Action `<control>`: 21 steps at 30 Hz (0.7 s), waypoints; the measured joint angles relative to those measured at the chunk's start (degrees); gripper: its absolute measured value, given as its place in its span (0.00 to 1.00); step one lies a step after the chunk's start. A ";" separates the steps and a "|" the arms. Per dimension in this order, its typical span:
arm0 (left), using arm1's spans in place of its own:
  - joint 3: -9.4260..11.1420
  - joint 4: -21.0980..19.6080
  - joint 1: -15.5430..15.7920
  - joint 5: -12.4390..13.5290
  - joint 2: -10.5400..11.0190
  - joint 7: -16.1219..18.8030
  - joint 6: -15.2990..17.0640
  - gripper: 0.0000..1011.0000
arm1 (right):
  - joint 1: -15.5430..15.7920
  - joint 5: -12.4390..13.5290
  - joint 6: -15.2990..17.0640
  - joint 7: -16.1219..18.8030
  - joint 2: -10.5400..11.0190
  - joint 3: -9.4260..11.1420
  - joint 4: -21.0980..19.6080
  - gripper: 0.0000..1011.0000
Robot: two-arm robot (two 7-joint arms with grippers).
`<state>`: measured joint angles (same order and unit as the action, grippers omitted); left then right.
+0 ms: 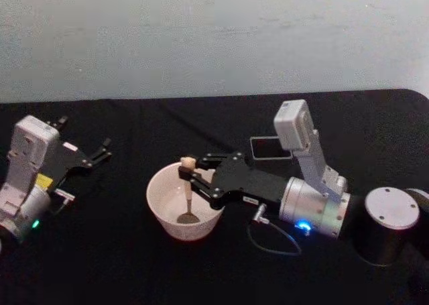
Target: Pick up the stirring spoon with one hand, stir inside the cup, then place it back in its original position.
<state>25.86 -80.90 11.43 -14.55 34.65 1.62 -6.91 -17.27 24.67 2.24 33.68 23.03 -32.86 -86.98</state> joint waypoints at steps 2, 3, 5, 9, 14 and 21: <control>0.00 0.00 0.00 0.00 0.00 0.00 0.00 0.99 | -0.58 -0.08 0.00 -0.16 -0.60 -0.47 0.61 0.21; 0.00 0.00 0.00 0.00 0.00 0.00 0.00 0.99 | -0.82 -0.10 -0.02 -0.26 -0.86 -0.61 0.88 0.21; 0.00 0.00 0.00 0.00 0.00 0.00 0.00 0.99 | -1.61 -0.31 -0.10 -0.65 -1.69 -0.97 1.78 0.21; 0.00 0.00 0.00 0.00 0.00 0.00 0.00 0.99 | -3.26 -0.90 -0.35 -1.33 -3.23 -1.42 3.77 0.21; 0.00 0.00 0.00 0.00 0.00 0.00 0.00 0.99 | -5.10 -1.42 -0.63 -2.12 -4.92 -1.57 6.32 0.21; 0.00 0.00 0.00 0.00 0.00 0.00 0.00 0.99 | -7.39 -2.30 -1.26 -3.57 -6.81 -0.80 10.40 0.21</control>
<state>25.86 -80.90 11.43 -14.55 34.65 1.62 -6.91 -24.66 22.37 0.98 30.11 16.22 -33.66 -76.58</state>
